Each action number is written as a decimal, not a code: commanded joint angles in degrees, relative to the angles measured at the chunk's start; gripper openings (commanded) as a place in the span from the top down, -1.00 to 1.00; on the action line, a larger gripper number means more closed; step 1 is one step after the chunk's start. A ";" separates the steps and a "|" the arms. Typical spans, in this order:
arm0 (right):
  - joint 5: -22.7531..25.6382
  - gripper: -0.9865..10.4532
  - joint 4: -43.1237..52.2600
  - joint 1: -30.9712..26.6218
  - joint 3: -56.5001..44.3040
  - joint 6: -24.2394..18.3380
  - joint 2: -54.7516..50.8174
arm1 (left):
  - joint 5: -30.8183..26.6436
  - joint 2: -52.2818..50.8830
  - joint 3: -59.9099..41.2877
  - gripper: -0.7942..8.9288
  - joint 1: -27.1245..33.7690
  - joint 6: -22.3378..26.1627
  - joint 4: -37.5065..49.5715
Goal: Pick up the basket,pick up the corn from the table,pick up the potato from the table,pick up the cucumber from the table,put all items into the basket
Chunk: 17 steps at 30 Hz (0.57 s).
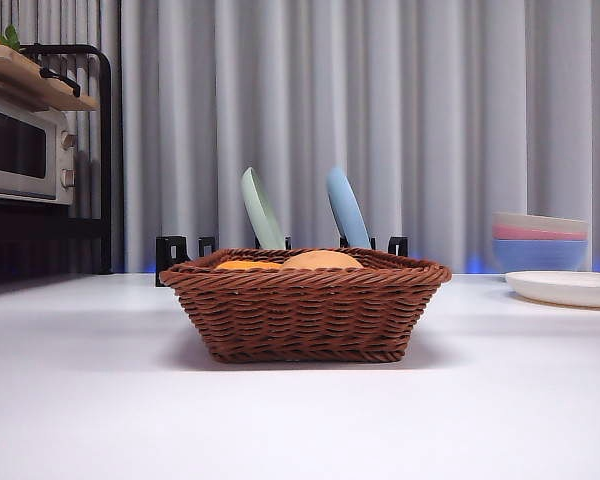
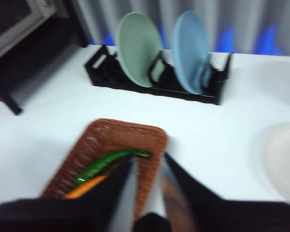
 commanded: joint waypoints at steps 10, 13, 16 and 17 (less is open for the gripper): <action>3.85 0.85 1.92 0.46 -9.86 -4.24 -12.50 | -2.97 -21.86 -38.01 0.86 0.15 1.14 26.99; 3.87 0.85 6.86 1.03 -17.09 -4.20 -17.14 | -2.97 -29.57 -48.26 0.86 0.13 1.07 30.93; 4.02 0.85 12.17 1.64 -25.16 -4.11 -22.08 | -2.93 -36.37 -56.85 0.86 0.13 0.11 32.87; 4.72 0.85 13.70 1.75 -27.98 -3.93 -23.93 | -2.95 -38.91 -59.52 0.86 0.13 -0.98 32.92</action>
